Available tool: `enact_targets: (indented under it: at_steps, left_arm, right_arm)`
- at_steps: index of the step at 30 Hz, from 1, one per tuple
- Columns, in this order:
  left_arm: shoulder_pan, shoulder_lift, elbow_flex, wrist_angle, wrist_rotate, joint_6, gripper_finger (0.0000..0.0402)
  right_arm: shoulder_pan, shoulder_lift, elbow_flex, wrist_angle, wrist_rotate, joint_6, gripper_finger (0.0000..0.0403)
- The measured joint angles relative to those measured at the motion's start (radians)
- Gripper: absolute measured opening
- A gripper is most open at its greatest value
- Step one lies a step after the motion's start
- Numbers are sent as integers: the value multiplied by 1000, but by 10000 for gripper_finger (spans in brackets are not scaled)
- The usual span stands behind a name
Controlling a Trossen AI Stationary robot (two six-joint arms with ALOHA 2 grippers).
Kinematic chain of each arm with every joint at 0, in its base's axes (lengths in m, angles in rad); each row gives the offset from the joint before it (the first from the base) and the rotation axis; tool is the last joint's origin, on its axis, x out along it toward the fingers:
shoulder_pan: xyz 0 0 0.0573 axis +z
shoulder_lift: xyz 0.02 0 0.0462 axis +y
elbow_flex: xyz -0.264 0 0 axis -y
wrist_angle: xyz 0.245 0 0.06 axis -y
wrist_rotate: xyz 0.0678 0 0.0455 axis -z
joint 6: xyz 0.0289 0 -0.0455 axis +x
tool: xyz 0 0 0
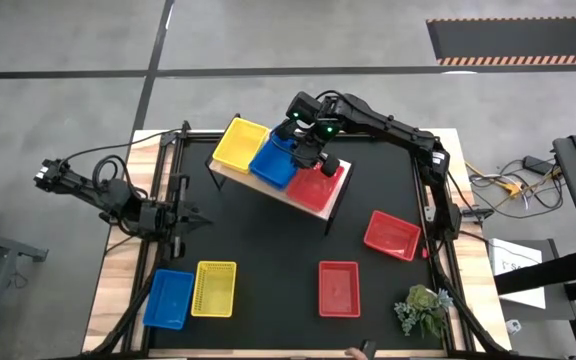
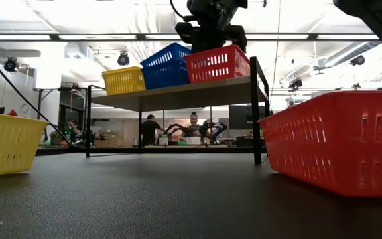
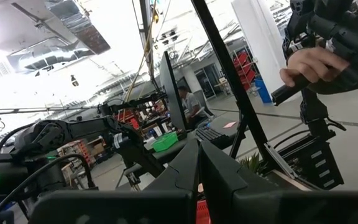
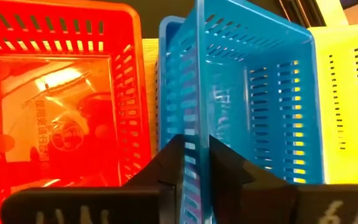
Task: Stack baskets on shelf by color
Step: Stack the middle right blue bin on top of the blue bin on the shelf, then stack the yellow bin on top of the yellow bin on the shelf
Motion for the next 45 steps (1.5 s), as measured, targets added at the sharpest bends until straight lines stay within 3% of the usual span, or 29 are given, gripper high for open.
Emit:
enact_targets:
  at_steps: [33, 37, 42, 45]
  left_arm:
    - [0, 0, -5, 0, 0, 0, 0]
    - [0, 0, -8, 0, 0, 0, 0]
    - [0, 18, -9, 1, 0, -2, 0]
    - [0, 48, -9, 3, 0, -6, 0]
  right_arm:
    - [5, -43, 0, -1, 38, 82, 77]
    - [27, -76, 0, 0, 53, 250, 70]
    - [86, -123, 0, -2, 48, 651, 32]
    - [149, -138, -6, -53, 27, 716, 13]
